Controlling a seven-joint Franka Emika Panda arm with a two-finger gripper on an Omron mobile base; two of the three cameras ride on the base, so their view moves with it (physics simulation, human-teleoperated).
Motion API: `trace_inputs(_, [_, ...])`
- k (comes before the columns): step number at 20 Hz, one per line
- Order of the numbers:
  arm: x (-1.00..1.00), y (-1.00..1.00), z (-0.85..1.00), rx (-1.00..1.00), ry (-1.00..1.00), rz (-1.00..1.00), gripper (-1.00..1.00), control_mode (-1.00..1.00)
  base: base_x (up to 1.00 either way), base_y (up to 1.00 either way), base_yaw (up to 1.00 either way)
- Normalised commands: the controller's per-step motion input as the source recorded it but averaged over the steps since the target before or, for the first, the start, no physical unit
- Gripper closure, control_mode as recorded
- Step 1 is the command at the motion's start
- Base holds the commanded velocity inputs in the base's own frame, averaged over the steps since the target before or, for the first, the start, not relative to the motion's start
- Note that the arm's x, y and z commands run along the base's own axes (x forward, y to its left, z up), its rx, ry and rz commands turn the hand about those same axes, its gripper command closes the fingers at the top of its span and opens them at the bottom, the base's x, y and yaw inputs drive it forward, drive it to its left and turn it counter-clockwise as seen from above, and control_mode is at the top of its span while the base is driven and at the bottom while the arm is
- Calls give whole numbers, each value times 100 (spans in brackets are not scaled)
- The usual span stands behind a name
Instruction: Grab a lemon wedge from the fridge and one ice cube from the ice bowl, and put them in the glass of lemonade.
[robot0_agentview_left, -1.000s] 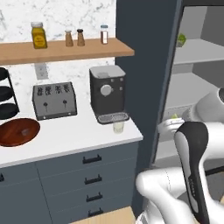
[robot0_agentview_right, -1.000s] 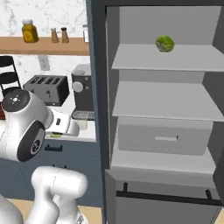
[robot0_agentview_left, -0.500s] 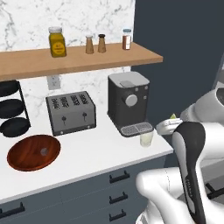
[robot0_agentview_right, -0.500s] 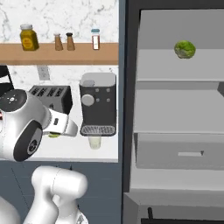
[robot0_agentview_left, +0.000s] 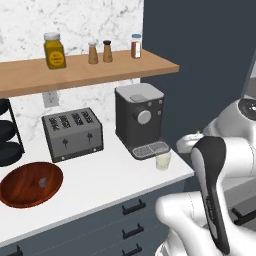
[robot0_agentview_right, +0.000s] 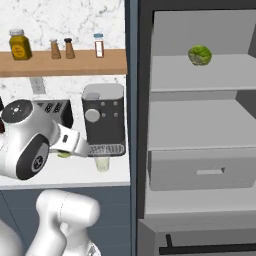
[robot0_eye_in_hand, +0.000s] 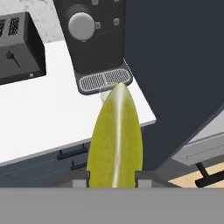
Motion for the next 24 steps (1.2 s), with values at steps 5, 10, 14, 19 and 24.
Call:
trace_inputs(5, [36,23,-15,0,15,-25,100,-100,0,0,0])
trace_inputs(10, [46,6,-15,0,6,-6,100,-100,0,0,0])
trace_inputs(14, [79,1,-47,0,0,1,100,-100,0,0,0])
trace_inputs(19, [99,0,-50,0,2,3,100,-100,0,0,0])
trace_inputs(24, [76,-1,-46,-1,16,4,100,-100,0,0,0])
